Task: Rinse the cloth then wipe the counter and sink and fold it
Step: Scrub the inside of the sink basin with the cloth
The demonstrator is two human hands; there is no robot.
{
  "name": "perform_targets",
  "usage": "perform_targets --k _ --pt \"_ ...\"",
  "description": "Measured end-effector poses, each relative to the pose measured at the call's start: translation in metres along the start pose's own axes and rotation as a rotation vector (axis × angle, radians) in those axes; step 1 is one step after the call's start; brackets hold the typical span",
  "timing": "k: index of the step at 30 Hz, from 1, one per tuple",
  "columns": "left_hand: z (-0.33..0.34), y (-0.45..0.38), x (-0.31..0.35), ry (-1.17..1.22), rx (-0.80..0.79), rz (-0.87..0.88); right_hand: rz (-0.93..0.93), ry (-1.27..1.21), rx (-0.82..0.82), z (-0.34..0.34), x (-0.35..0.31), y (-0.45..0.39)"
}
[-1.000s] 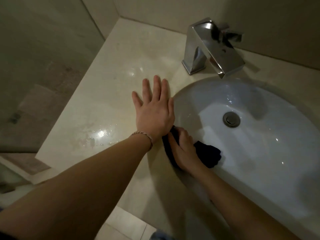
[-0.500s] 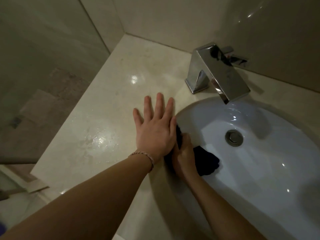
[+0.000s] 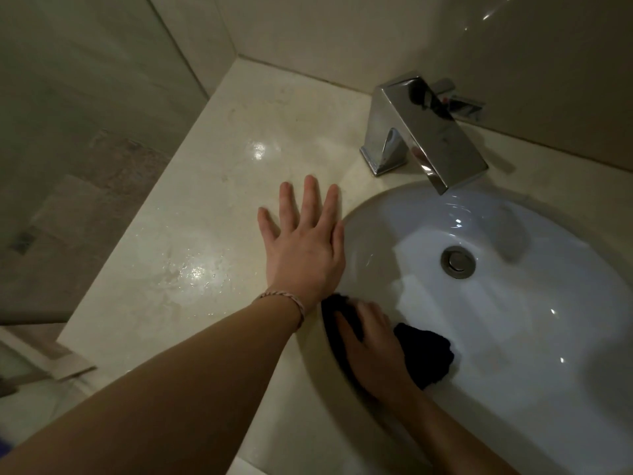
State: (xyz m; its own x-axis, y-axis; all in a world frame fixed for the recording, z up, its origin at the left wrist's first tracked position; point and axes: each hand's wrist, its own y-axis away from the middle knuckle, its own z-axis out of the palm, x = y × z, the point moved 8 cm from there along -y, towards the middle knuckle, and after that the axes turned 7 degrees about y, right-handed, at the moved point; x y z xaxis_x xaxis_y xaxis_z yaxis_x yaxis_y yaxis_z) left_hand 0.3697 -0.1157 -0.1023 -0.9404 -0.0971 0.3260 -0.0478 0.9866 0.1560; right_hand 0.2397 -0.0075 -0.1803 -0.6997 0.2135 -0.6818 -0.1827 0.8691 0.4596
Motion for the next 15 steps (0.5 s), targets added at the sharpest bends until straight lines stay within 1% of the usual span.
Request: perform_targets --k 3,5,7,9,12,14,15 --pt "-0.001 0.001 0.001 0.000 -0.003 0.003 0.071 -0.011 0.086 -0.006 -0.007 -0.037" --pt "0.000 0.002 0.001 0.002 -0.009 0.002 0.058 0.020 0.076 -0.007 -0.006 -0.044" --pt "-0.001 0.002 0.001 0.003 -0.015 0.006 -0.003 0.044 -0.001 -0.004 -0.002 -0.030" --pt "0.000 0.002 0.003 0.013 -0.014 0.010 -0.057 0.060 -0.113 -0.004 0.009 -0.002" --pt "0.001 0.001 0.003 0.014 -0.012 0.017 -0.033 0.157 -0.308 -0.011 0.038 0.037" --pt "0.000 0.001 0.002 0.007 -0.004 0.016 -0.025 0.236 -0.353 -0.016 0.047 0.048" --pt "-0.001 0.001 0.001 0.003 0.001 0.015 -0.030 0.247 -0.349 -0.015 0.047 0.049"
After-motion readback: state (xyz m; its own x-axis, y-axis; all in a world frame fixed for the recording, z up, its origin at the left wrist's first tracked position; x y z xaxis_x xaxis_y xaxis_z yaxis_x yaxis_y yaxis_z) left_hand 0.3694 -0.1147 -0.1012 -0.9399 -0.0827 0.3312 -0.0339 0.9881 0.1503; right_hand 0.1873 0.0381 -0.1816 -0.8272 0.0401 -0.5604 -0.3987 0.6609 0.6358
